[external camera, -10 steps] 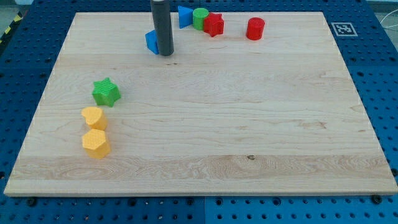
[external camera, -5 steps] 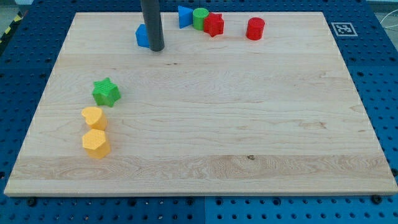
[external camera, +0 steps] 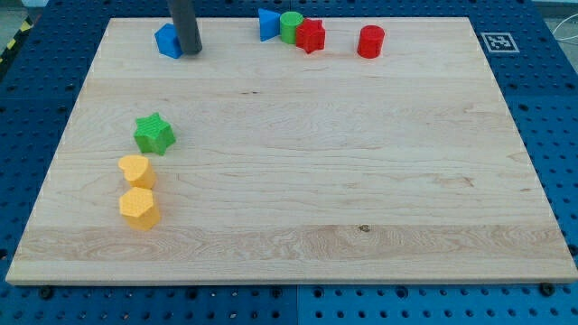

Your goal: Slide the blue cube to the top left

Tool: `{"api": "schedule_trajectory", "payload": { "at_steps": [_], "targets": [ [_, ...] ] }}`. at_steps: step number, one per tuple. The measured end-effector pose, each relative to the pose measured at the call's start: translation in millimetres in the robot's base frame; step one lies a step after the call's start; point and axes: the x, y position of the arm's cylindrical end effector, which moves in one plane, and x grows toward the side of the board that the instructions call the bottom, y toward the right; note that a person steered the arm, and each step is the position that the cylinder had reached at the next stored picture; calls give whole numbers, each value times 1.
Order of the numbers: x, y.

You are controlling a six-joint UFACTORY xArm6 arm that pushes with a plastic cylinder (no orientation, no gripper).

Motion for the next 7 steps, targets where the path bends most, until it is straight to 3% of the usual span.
{"api": "schedule_trajectory", "payload": {
  "at_steps": [3, 5, 7],
  "targets": [
    [35, -42],
    [-33, -59],
    [-49, -84]
  ]
}}
